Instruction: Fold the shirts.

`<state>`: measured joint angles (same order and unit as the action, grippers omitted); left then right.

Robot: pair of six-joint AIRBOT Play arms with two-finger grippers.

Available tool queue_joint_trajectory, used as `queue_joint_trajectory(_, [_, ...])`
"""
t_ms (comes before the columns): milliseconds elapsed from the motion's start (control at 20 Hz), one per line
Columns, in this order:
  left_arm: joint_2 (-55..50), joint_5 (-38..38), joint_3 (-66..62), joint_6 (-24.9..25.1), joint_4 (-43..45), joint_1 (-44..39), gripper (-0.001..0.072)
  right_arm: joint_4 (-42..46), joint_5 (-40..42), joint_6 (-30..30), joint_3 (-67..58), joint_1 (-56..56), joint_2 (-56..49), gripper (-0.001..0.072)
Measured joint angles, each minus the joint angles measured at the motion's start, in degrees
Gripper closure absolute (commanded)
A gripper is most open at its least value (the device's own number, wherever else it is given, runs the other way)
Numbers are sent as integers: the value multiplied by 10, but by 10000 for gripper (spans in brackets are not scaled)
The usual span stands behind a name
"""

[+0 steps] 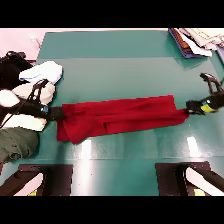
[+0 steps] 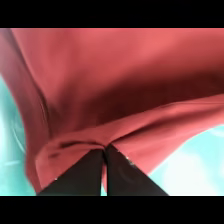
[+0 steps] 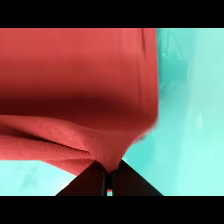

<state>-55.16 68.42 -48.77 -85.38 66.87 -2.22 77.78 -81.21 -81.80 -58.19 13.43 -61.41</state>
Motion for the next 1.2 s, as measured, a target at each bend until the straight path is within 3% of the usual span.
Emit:
queue_joint_trajectory(50, [-25, -17, -14, 5, 2, 0, 681, -13, 11, -2, -17, -4, -29, 642])
queue_joint_trajectory(100, [-50, -35, -28, 9, 2, 0, 482, -31, 21, -3, -36, -7, -57, 443])
queue_joint_trajectory(150, [-68, -48, -39, 11, 2, 0, 149, -48, 29, -3, -54, -8, -82, 385])
queue_joint_trajectory(200, [-82, -62, -50, 12, 2, 1, 86, -66, 34, -2, -72, -9, -106, 385])
queue_joint_trajectory(250, [-92, -71, -59, 12, 2, 1, 86, -79, 35, 2, -86, -7, -125, 385])
queue_joint_trajectory(300, [-99, -75, -68, 12, 1, 0, 101, -93, 36, 12, -100, -2, -141, 385])
queue_joint_trajectory(350, [-105, -80, -76, 12, -1, 0, 304, -102, 35, 24, -108, 4, -154, 385])
queue_joint_trajectory(400, [-109, -80, -81, 11, -4, 0, 566, -111, 32, 36, -115, 15, -165, 376])
queue_joint_trajectory(450, [-111, -79, -85, 10, -10, 1, 675, -118, 23, 49, -120, 30, -174, 303])
queue_joint_trajectory(500, [-113, -78, -88, 13, -19, 1, 684, -121, 14, 59, -123, 46, -184, 258])
queue_joint_trajectory(750, [-118, -87, -94, 23, -53, -35, 685, -139, -29, 90, -130, 138, -250, 259])
queue_joint_trajectory(1100, [-162, -154, -96, -25, -76, -158, 685, -212, -45, 124, -131, 144, -354, 266])
queue_joint_trajectory(1200, [-188, -182, -101, -34, -92, -187, 685, -222, -43, 131, -132, 125, -366, 409])
